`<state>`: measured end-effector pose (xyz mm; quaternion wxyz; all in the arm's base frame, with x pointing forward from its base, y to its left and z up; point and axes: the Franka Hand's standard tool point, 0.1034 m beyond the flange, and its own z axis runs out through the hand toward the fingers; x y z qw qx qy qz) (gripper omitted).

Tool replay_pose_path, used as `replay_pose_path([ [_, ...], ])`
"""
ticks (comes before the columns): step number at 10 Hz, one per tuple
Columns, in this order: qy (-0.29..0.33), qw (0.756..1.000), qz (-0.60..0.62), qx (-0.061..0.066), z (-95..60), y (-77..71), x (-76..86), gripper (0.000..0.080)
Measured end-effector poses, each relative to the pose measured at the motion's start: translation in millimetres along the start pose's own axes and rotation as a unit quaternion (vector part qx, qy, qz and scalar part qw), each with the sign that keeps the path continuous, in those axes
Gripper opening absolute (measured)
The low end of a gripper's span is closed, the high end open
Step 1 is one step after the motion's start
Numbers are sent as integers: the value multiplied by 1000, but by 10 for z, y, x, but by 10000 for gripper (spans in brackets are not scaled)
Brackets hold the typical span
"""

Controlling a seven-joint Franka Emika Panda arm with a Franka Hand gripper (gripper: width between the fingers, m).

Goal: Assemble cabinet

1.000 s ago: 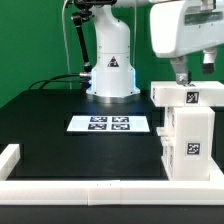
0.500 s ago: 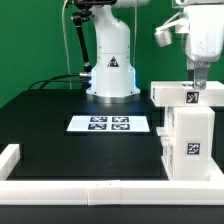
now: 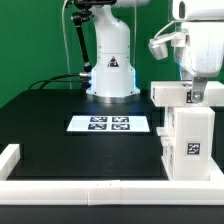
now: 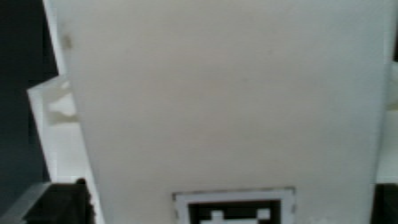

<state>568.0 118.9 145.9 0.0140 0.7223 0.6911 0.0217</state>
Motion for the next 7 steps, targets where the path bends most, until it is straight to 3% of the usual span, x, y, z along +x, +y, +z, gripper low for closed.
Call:
replay_pose_path([
  [1,0,1000,6,0,3,-2,-2,614],
  [2,0,1000,24,0,3,-2,-5,555],
  [4,3,996,85,2,2,1,-22,555],
  [7,6,966,258,3,1,-7,26,555],
])
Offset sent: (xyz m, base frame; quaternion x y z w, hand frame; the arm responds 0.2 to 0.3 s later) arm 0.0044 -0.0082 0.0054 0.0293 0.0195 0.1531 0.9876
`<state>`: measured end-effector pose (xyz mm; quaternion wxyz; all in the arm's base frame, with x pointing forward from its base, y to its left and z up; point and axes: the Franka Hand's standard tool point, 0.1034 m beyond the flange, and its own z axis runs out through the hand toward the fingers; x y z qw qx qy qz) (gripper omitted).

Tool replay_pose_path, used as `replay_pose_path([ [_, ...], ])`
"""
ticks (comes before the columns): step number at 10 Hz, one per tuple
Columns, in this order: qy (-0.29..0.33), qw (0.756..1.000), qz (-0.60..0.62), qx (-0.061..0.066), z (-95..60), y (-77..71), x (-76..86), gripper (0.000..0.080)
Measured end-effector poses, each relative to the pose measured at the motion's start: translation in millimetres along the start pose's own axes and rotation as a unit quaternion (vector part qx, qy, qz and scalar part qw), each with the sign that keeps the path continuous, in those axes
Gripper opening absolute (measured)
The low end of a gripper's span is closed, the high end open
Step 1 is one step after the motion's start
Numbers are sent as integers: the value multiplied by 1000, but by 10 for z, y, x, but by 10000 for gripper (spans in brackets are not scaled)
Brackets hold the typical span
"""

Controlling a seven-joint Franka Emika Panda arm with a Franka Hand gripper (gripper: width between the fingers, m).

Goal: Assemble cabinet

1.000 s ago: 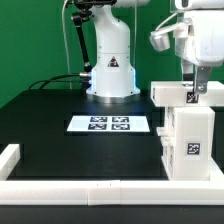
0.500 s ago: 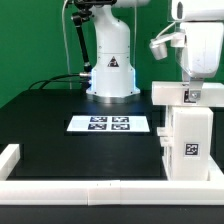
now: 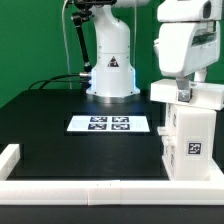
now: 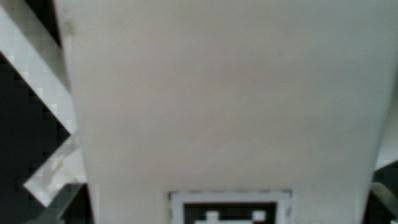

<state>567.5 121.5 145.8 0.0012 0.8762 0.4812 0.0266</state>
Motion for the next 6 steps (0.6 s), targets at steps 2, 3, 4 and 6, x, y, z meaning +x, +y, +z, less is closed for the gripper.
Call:
replay_pose_path([
  [2,0,994,106,0,-5,-11,19,556],
  [3,0,987,160,0,-7,-13,23,556],
  [4,1,974,228,0,-11,-8,25,556],
  [6,0,948,319,0,-10,-7,21,556],
])
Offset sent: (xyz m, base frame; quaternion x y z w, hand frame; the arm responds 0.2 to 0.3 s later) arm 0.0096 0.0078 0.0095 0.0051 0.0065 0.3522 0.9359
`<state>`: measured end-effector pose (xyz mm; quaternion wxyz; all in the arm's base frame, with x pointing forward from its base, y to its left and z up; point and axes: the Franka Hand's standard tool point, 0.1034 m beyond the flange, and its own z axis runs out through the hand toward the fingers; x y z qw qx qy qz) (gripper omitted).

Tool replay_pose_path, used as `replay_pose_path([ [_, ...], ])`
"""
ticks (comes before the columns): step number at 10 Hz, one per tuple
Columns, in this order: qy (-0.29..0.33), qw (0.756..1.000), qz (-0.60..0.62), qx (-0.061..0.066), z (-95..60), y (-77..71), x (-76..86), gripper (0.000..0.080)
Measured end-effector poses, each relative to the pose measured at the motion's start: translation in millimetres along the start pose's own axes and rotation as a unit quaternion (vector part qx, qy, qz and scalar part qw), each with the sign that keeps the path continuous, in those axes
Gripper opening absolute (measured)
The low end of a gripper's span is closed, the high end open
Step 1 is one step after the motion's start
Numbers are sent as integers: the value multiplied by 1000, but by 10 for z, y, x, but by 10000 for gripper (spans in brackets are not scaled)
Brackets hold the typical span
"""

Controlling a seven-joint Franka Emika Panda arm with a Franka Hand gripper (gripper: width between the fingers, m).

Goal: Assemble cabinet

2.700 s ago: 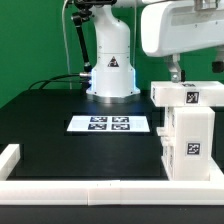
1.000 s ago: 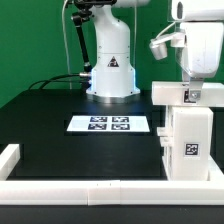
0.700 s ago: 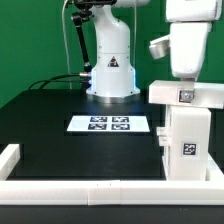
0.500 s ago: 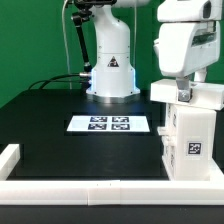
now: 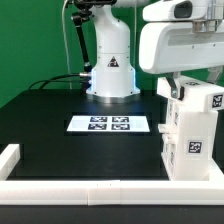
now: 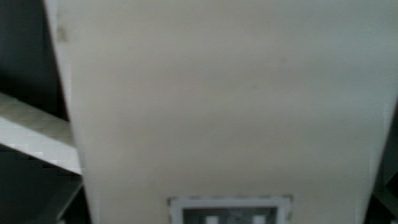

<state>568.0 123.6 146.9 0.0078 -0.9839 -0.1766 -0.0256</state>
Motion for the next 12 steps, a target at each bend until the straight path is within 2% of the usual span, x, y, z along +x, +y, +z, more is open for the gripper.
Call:
replay_pose_path([
  [4,-4,991,134,0,15,20,-26,556],
  [8,-6,968,252,2,28,85,-55,556],
  [11,-7,962,273,1,31,134,-87,555],
  [12,-7,968,251,0,15,173,-122,555],
])
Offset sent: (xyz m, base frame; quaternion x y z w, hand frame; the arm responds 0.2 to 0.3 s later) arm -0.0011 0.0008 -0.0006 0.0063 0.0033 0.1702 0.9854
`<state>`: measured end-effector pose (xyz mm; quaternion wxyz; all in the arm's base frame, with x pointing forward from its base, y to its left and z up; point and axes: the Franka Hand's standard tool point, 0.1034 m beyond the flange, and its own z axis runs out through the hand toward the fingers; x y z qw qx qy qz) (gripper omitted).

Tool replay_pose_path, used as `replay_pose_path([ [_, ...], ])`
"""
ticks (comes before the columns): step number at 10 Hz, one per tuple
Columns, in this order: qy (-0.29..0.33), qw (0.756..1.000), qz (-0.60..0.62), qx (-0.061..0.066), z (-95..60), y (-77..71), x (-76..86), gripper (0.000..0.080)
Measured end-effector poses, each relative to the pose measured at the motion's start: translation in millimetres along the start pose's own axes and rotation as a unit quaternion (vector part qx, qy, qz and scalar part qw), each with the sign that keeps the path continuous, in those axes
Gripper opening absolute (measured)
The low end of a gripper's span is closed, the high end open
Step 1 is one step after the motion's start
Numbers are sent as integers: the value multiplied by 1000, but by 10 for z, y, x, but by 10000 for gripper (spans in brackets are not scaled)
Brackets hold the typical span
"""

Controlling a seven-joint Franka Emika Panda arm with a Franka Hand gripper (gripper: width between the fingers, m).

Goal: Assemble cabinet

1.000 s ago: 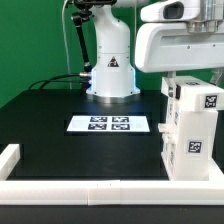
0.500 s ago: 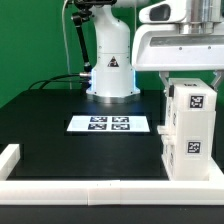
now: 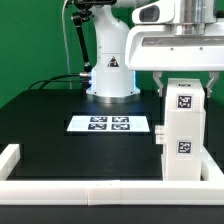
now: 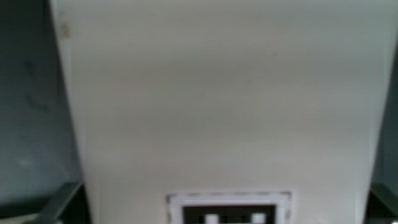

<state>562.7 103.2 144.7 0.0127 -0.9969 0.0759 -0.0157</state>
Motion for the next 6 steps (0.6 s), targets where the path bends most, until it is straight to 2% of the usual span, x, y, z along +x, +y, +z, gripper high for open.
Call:
replay_pose_path([
  [2,4,1000,-16,0,-125,59,-10,757],
  [4,7,1000,-21,-1,-252,63,-36,797],
  [6,5,1000,-21,-1,-219,63,-43,797],
])
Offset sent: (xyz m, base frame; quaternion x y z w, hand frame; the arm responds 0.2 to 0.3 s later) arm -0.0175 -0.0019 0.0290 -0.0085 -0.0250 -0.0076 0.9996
